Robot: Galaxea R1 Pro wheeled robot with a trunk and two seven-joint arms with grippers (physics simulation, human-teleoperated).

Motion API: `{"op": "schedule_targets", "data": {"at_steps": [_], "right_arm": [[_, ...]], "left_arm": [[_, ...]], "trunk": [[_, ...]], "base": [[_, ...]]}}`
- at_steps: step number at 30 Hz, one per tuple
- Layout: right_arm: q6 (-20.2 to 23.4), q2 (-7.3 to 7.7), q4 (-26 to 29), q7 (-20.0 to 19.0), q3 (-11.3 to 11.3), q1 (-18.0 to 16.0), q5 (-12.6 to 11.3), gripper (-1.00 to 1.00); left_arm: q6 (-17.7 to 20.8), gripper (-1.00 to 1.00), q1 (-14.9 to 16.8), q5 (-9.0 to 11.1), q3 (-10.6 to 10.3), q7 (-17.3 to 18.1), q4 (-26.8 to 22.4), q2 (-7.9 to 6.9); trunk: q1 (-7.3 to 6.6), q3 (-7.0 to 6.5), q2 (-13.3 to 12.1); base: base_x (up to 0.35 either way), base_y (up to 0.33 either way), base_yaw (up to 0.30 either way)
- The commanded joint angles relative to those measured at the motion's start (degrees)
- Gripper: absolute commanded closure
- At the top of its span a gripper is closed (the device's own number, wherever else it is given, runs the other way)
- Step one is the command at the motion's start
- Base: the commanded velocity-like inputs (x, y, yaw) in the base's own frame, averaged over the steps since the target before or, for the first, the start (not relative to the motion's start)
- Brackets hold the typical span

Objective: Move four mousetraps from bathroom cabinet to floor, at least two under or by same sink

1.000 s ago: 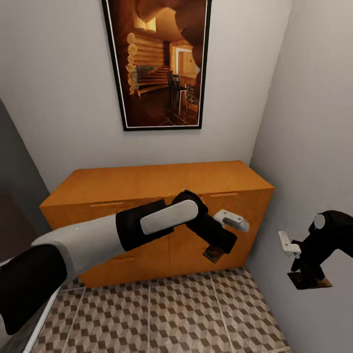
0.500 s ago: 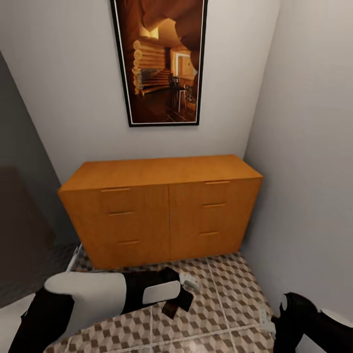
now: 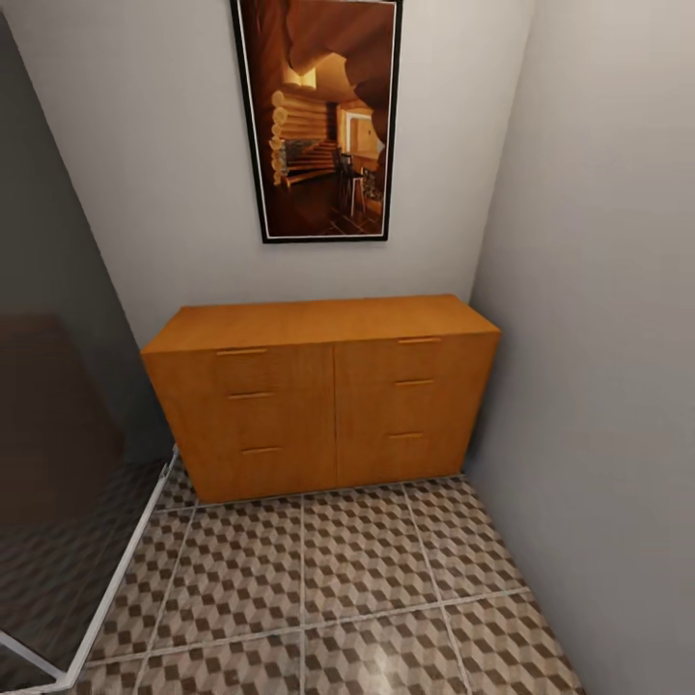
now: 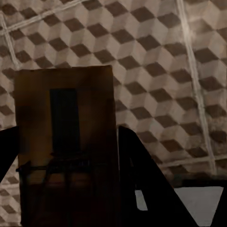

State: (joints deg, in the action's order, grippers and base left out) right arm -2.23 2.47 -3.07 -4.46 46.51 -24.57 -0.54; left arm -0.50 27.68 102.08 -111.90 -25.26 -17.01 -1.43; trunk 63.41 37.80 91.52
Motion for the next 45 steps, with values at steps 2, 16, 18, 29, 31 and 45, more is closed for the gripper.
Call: {"op": "schedule_targets", "data": {"at_steps": [2, 16, 18, 29, 31, 45], "right_arm": [[-2.05, -0.38, -0.85, 3.89, 0.16, 0.73, -5.25, 1.0], [-6.66, -0.89, -1.32, 6.92, 0.24, 4.73, -11.77, 1.0], [-7.34, -0.88, -1.32, 6.92, 0.24, 4.84, -11.77, 1.0], [-8.57, -0.83, -1.32, 7.01, 0.24, 4.97, -11.77, 1.0], [-8.58, -0.85, -1.32, 7.01, 0.24, 5.01, -11.77, 1.0], [-8.58, -0.8, -1.32, 7.09, 0.24, 5.05, -11.85, 1.0]], "left_arm": [[-0.73, 1.0, -2.78, 1.09, -0.42, -0.33, -0.06, -1.42], [-2.0, 1.0, -12.4, 9.1, -0.51, 4.17, 3.16, -8.97], [-1.98, 1.0, -12.39, 9.1, -0.51, 4.2, 3.19, -8.93], [-1.96, 1.0, -12.44, 9.11, -0.51, 4.23, 3.04, -8.73], [-1.96, 1.0, -12.42, 9.11, -0.51, 4.23, 3.04, -8.71], [-2.04, 1.0, -12.42, 9.19, -0.51, 4.25, 3.13, -8.7]], "trunk": [[-0.04, 0.04, 0.03], [-0.04, 0.08, 0.03], [-0.04, 0.12, 0.03], [-0.04, 0.18, 0.03], [-0.04, 0.18, 0.03], [-0.04, 0.18, 0.03]], "base": [[-0.334, 0.0, 0.0], [-0.172, 0.0, 0.072], [-0.001, 0.0, 0.284], [0.0, 0.0, 0.288], [0.0, 0.0, 0.29], [0.0, 0.0, 0.29]]}}
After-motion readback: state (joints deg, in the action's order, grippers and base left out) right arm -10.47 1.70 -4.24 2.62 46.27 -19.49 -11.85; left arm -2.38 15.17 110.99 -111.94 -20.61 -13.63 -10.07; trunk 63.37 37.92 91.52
